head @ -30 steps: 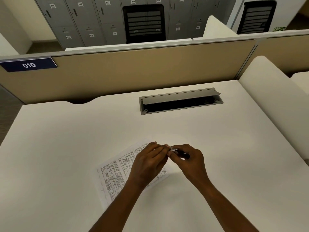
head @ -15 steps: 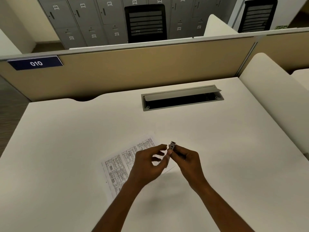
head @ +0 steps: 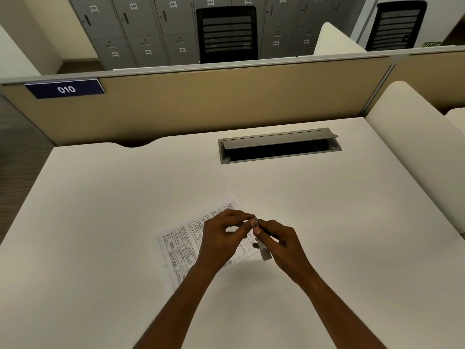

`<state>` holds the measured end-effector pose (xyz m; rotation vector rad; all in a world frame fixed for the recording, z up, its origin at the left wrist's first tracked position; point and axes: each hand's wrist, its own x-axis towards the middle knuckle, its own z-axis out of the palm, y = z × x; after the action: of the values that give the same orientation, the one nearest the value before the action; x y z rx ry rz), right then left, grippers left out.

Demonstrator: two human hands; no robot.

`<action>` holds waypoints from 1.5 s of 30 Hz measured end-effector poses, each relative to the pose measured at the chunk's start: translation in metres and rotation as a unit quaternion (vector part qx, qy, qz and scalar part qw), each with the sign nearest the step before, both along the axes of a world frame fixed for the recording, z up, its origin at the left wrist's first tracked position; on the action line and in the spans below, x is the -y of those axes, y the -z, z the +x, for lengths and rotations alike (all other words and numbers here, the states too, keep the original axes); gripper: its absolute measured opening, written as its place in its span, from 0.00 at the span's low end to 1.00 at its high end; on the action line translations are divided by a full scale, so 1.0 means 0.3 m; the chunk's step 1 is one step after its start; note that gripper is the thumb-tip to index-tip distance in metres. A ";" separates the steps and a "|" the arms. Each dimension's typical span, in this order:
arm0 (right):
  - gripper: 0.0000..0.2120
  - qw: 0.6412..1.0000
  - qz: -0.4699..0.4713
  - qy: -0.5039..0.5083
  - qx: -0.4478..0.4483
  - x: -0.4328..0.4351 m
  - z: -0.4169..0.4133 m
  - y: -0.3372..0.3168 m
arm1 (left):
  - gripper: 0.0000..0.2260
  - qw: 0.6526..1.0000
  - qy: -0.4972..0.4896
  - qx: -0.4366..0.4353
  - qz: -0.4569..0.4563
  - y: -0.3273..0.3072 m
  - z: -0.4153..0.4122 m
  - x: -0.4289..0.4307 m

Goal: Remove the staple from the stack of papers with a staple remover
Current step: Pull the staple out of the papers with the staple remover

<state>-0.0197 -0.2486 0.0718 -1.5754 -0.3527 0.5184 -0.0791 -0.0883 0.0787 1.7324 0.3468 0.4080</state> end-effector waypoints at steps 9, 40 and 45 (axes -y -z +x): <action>0.07 0.990 -0.045 0.038 0.127 -0.004 0.003 0.025 | 0.08 0.967 -0.025 -0.075 -0.242 0.002 -0.007 0.012; 0.10 0.882 -0.336 -0.018 0.331 0.132 0.167 0.265 | 0.15 0.960 0.057 -0.166 0.219 0.299 0.069 -0.013; 0.10 0.879 -0.351 -0.035 0.321 0.134 0.144 0.296 | 0.28 0.884 0.187 -0.186 0.387 0.378 0.098 0.002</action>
<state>0.0235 -0.2888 -0.0170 -2.4484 -0.7860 0.1500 -0.0498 -0.0889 -0.0346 2.6134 0.1046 -0.1085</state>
